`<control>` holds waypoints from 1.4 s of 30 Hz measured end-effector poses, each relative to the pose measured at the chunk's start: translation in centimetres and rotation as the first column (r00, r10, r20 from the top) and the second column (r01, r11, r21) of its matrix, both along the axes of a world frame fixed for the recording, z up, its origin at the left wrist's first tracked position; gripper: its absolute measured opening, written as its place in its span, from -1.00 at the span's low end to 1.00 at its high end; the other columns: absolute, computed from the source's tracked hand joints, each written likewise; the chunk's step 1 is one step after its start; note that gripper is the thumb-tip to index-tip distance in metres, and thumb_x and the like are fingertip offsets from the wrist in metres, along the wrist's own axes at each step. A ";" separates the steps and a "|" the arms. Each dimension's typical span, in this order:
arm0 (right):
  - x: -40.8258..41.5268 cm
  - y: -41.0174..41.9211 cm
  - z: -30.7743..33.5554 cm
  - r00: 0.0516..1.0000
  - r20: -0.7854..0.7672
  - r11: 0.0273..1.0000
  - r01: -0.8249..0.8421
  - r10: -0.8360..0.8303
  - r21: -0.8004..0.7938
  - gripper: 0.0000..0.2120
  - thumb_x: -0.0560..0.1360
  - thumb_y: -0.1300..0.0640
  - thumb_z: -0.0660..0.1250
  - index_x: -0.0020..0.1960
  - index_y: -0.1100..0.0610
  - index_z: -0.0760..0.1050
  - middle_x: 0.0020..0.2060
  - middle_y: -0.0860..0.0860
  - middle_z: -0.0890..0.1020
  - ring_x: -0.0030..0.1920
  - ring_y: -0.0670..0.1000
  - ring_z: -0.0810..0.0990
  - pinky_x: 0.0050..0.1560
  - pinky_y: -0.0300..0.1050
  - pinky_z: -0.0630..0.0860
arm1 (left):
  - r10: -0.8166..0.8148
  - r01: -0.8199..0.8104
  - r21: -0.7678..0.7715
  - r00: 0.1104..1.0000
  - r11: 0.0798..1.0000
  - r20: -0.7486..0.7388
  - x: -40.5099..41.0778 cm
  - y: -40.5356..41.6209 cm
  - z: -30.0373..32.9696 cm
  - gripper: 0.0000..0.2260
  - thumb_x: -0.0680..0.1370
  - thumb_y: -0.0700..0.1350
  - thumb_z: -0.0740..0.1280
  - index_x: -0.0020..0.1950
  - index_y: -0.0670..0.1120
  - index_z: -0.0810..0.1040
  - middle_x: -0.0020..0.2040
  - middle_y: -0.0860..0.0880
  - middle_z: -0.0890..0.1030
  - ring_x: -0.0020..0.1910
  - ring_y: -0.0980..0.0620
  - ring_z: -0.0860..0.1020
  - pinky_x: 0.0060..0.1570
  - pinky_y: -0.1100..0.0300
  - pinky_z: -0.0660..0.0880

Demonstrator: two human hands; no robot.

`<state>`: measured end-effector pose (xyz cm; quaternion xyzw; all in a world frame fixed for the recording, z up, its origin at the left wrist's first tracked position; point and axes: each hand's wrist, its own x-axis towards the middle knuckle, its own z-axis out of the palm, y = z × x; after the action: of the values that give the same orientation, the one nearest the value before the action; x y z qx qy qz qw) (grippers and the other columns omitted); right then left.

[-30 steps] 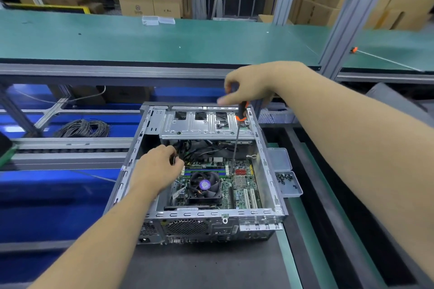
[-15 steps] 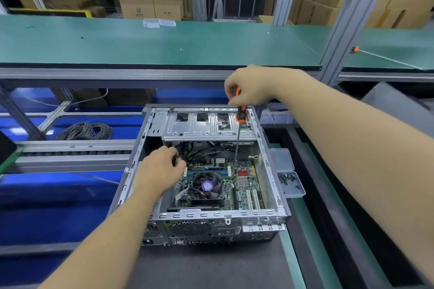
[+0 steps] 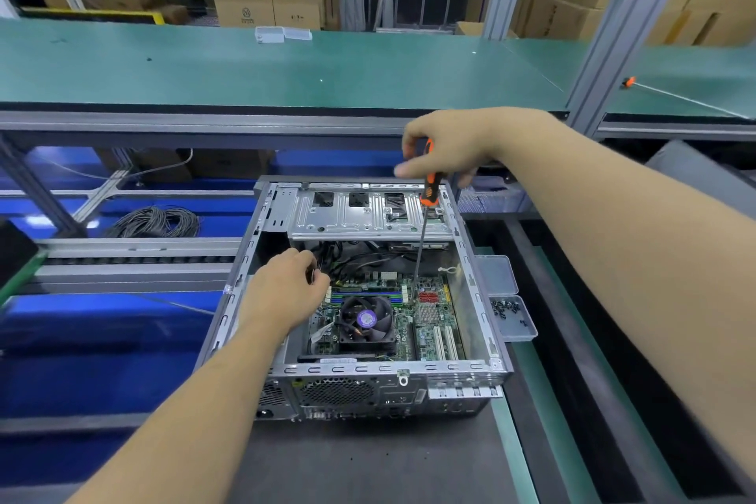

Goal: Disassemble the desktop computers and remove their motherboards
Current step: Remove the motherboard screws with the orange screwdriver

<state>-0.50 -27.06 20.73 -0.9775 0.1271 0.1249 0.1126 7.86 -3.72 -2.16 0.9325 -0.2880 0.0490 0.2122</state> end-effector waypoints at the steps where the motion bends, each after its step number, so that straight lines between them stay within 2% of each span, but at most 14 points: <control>1: 0.1 -0.1 -0.1 0.999 0.001 0.994 0.043 -0.043 -0.098 -0.57 0.57 -0.27 0.23 0.01 0.12 0.47 -0.19 0.12 0.61 -0.36 0.10 0.64 -0.29 0.02 0.63 | 0.000 0.000 0.000 1.000 1.000 0.000 0.0 0.0 0.0 -0.83 0.54 0.05 0.19 -0.11 0.01 0.51 -0.20 0.09 0.48 -0.23 0.09 0.49 -0.26 0.12 0.51; 3: 0.2 -0.2 -0.1 1.000 0.013 0.938 -0.007 0.012 -0.348 -0.55 0.62 -0.21 0.17 -0.07 0.19 0.50 -0.24 0.12 0.61 -0.39 0.05 0.55 -0.27 -0.06 0.51 | 0.001 -0.001 0.001 1.000 1.000 0.001 -0.1 0.0 0.1 -0.84 0.53 0.04 0.19 -0.12 0.01 0.51 -0.20 0.09 0.48 -0.21 0.08 0.49 -0.25 0.11 0.52; 7: 0.3 0.5 0.3 0.986 -0.017 0.975 -0.166 0.166 -0.148 -0.79 0.51 0.04 0.43 0.11 -0.03 0.50 0.00 0.03 0.55 -0.13 0.15 0.64 -0.04 0.11 0.61 | 0.004 -0.004 0.006 1.000 1.000 0.000 -0.1 -0.1 0.1 -0.83 0.54 0.04 0.19 -0.12 0.01 0.51 -0.20 0.09 0.48 -0.20 0.07 0.49 -0.24 0.10 0.52; 13: 0.7 0.5 0.0 0.999 0.040 0.943 -0.009 0.024 -0.334 -0.63 0.64 -0.12 0.20 -0.10 0.18 0.49 -0.32 0.11 0.58 -0.50 0.06 0.56 -0.42 -0.09 0.51 | 0.003 -0.003 -0.010 1.000 1.000 0.002 -0.4 0.0 0.3 -0.84 0.54 0.02 0.21 -0.11 -0.01 0.52 -0.20 0.07 0.48 -0.19 0.05 0.49 -0.21 0.09 0.52; 16: 0.7 0.0 0.4 0.996 -0.041 0.994 -0.077 0.073 -0.084 -0.91 0.56 0.05 0.37 0.04 0.03 0.51 -0.09 0.10 0.62 -0.38 0.03 0.59 -0.35 -0.09 0.61 | 0.002 -0.002 -0.003 1.000 1.000 -0.003 -0.4 0.0 0.4 -0.83 0.55 0.02 0.20 -0.11 -0.02 0.51 -0.19 0.07 0.48 -0.19 0.04 0.49 -0.20 0.06 0.54; 18: 0.4 0.1 0.6 0.995 -0.099 0.998 -0.036 0.030 -0.053 -0.74 0.53 -0.11 0.41 0.11 -0.01 0.45 -0.05 0.09 0.59 -0.29 0.07 0.63 -0.35 -0.07 0.63 | 0.007 -0.007 -0.008 1.000 1.000 -0.007 -0.4 0.0 0.4 -0.83 0.54 0.02 0.20 -0.12 -0.02 0.51 -0.19 0.07 0.48 -0.19 0.04 0.49 -0.20 0.06 0.54; 22: 0.4 0.1 0.2 1.000 -0.002 0.918 -0.023 0.024 -0.396 -0.70 0.65 -0.01 0.18 -0.06 0.19 0.51 -0.28 0.12 0.60 -0.34 0.11 0.58 -0.36 -0.08 0.50 | 0.004 -0.004 -0.012 1.000 1.000 -0.007 -0.4 0.0 0.4 -0.83 0.54 0.03 0.20 -0.12 -0.02 0.52 -0.20 0.07 0.48 -0.20 0.05 0.49 -0.22 0.08 0.53; 26: 0.2 0.4 0.9 0.993 -0.079 0.996 -0.091 0.091 -0.002 -0.85 0.54 0.12 0.40 0.09 0.00 0.51 0.03 0.11 0.55 -0.16 0.12 0.59 -0.23 -0.02 0.67 | 0.007 -0.007 -0.011 1.000 1.000 -0.013 -0.3 0.0 0.4 -0.84 0.55 0.03 0.21 -0.12 -0.01 0.51 -0.19 0.07 0.48 -0.20 0.06 0.49 -0.22 0.07 0.53; 29: 0.1 0.5 0.6 0.995 -0.097 0.970 -0.001 -0.024 -0.244 -0.64 0.58 -0.20 0.28 0.07 0.12 0.47 -0.11 0.08 0.55 -0.33 0.07 0.58 -0.45 -0.08 0.55 | 0.008 -0.008 -0.014 1.000 1.000 -0.013 -0.4 0.1 0.4 -0.83 0.55 0.03 0.20 -0.13 -0.01 0.51 -0.20 0.07 0.48 -0.21 0.07 0.49 -0.23 0.08 0.53; 31: 0.1 0.1 0.3 1.000 -0.008 0.918 0.018 -0.023 -0.397 -0.65 0.65 -0.09 0.18 -0.01 0.19 0.50 -0.26 0.09 0.57 -0.44 0.05 0.54 -0.50 -0.15 0.42 | 0.007 -0.007 -0.012 1.000 1.000 -0.013 -0.4 0.1 0.4 -0.83 0.55 0.03 0.21 -0.13 -0.01 0.51 -0.20 0.07 0.47 -0.21 0.06 0.49 -0.23 0.08 0.53; 33: 0.2 -0.4 0.0 0.998 0.040 0.971 -0.033 0.044 -0.236 -0.86 0.59 0.07 0.27 0.05 0.12 0.52 -0.17 0.10 0.61 -0.31 0.13 0.62 -0.41 -0.10 0.53 | 0.012 -0.012 -0.011 1.000 1.000 -0.018 -0.5 0.0 0.5 -0.83 0.55 0.02 0.21 -0.14 -0.02 0.51 -0.20 0.07 0.47 -0.21 0.05 0.49 -0.23 0.07 0.54; 36: 0.0 -0.4 0.7 0.997 -0.039 0.996 -0.074 0.072 -0.051 -0.79 0.52 0.07 0.41 0.11 -0.03 0.47 -0.07 0.08 0.57 -0.29 0.11 0.62 -0.32 -0.09 0.60 | 0.011 -0.012 -0.011 1.000 1.000 -0.025 -0.4 0.0 0.6 -0.82 0.55 0.02 0.20 -0.14 -0.02 0.51 -0.19 0.06 0.48 -0.22 0.04 0.50 -0.23 0.05 0.55; 39: 0.3 -0.3 0.2 0.998 -0.035 0.967 0.045 -0.056 -0.252 -0.62 0.57 -0.21 0.28 -0.05 0.13 0.47 -0.18 0.14 0.61 -0.36 0.13 0.62 -0.36 -0.07 0.60 | 0.007 -0.008 -0.014 0.999 1.000 -0.033 -0.4 0.0 0.5 -0.83 0.55 0.02 0.21 -0.13 -0.02 0.51 -0.19 0.06 0.48 -0.22 0.04 0.50 -0.23 0.05 0.54; 42: 0.5 -0.5 -0.5 0.998 0.057 0.934 0.012 0.009 -0.358 -0.78 0.58 -0.01 0.28 -0.09 0.14 0.53 -0.19 0.10 0.62 -0.17 0.16 0.60 -0.09 0.01 0.59 | 0.006 -0.007 -0.013 0.999 1.000 -0.035 -0.4 0.0 0.6 -0.83 0.55 0.02 0.21 -0.13 -0.02 0.51 -0.19 0.06 0.48 -0.21 0.04 0.50 -0.22 0.04 0.55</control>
<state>0.04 -27.54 20.27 -0.9848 0.1452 0.0713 -0.0637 7.45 -3.70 -1.60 0.9328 -0.2810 0.0354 0.2229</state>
